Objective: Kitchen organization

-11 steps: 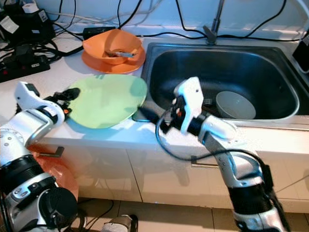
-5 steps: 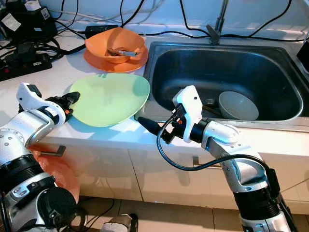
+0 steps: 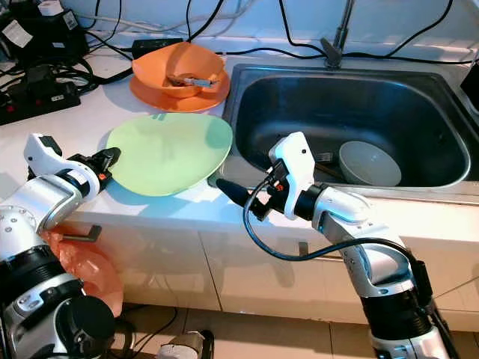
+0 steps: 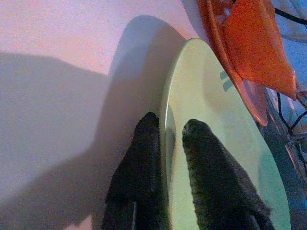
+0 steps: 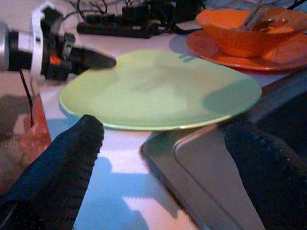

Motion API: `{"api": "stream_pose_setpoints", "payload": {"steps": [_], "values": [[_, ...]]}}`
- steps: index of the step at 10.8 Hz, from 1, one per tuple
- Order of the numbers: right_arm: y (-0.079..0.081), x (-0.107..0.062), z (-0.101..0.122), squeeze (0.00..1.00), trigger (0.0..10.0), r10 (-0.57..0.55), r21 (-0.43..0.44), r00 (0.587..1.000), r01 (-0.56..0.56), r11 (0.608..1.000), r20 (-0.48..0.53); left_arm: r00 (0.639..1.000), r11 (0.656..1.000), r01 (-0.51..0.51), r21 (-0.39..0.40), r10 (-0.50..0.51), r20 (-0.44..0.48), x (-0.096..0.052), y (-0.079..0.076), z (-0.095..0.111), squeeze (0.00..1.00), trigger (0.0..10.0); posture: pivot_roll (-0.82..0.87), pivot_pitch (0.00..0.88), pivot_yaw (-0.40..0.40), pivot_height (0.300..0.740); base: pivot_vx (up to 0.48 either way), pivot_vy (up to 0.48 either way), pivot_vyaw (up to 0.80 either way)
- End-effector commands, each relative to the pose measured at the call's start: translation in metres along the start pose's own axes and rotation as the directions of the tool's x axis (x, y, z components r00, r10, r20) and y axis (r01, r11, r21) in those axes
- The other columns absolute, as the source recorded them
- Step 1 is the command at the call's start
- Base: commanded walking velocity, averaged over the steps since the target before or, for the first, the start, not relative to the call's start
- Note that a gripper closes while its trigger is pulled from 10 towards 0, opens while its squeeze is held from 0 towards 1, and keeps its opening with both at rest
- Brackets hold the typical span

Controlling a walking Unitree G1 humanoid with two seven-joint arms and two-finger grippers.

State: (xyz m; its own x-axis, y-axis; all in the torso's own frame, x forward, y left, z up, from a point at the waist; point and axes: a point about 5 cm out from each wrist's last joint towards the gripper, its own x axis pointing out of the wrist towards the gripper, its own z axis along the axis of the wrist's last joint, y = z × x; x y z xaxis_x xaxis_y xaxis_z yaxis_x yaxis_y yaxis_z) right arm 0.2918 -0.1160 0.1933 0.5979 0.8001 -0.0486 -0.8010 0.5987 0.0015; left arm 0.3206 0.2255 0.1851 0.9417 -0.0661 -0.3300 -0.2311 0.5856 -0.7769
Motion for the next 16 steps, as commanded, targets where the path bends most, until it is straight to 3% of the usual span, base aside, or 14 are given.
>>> {"api": "stream_pose_setpoints", "payload": {"steps": [1, 3, 5, 6, 8, 10, 16], "values": [[-0.005, -0.002, 0.002, 0.00, 10.0, -0.023, 0.030, 1.000, 0.023, 0.999, 0.011, 0.998, 1.000, 0.026, -0.007, -0.026, -0.057, 0.001, 0.000, -0.011, 0.00, 0.0, 0.15, 0.096, 0.050, 0.740, 0.000, 0.000, 0.00], [-0.016, -0.001, 0.010, 0.00, 10.0, -0.108, 0.096, 0.990, 0.099, 0.990, 0.088, 0.997, 0.998, 0.056, -0.021, -0.057, -0.058, -0.010, 0.007, -0.016, 0.00, 0.0, 0.16, 0.094, 0.042, 0.740, 0.000, 0.000, 0.00], [-0.026, 0.000, 0.018, 0.00, 10.0, -0.177, 0.208, 0.967, 0.137, 0.968, 0.185, 0.992, 0.992, 0.115, -0.046, -0.117, -0.051, -0.014, 0.005, -0.018, 0.00, 0.0, 0.17, 0.088, 0.039, 0.740, 0.000, 0.000, 0.00], [-0.027, 0.000, 0.019, 0.00, 10.0, -0.191, 0.211, 0.962, 0.149, 0.966, 0.197, 0.992, 0.993, 0.112, -0.049, -0.114, -0.053, -0.015, 0.006, -0.021, 0.00, 0.0, 0.17, 0.084, 0.039, 0.740, 0.000, 0.000, 0.00], [-0.034, 0.001, 0.014, 0.00, 10.0, -0.277, 0.256, 0.946, 0.230, 0.939, 0.166, 0.976, 0.977, 0.199, -0.083, -0.205, -0.076, -0.018, 0.000, -0.033, 0.00, 0.0, 0.16, 0.084, 0.037, 0.740, 0.000, 0.000, 0.00], [-0.040, -0.001, 0.011, 0.00, 10.0, -0.309, 0.306, 0.939, 0.253, 0.918, 0.152, 0.927, 0.928, 0.358, -0.098, -0.366, -0.081, -0.023, -0.024, -0.034, 0.00, 0.0, 0.16, 0.086, 0.034, 0.740, 0.000, 0.000, 0.00], [-0.045, 0.001, 0.009, 0.00, 10.0, -0.335, 0.417, 0.930, 0.247, 0.875, 0.152, 0.895, 0.889, 0.443, -0.116, -0.446, -0.008, -0.025, -0.032, -0.020, 0.00, 0.0, 0.16, 0.090, 0.031, 0.740, 0.000, 0.000, 0.00]]}}
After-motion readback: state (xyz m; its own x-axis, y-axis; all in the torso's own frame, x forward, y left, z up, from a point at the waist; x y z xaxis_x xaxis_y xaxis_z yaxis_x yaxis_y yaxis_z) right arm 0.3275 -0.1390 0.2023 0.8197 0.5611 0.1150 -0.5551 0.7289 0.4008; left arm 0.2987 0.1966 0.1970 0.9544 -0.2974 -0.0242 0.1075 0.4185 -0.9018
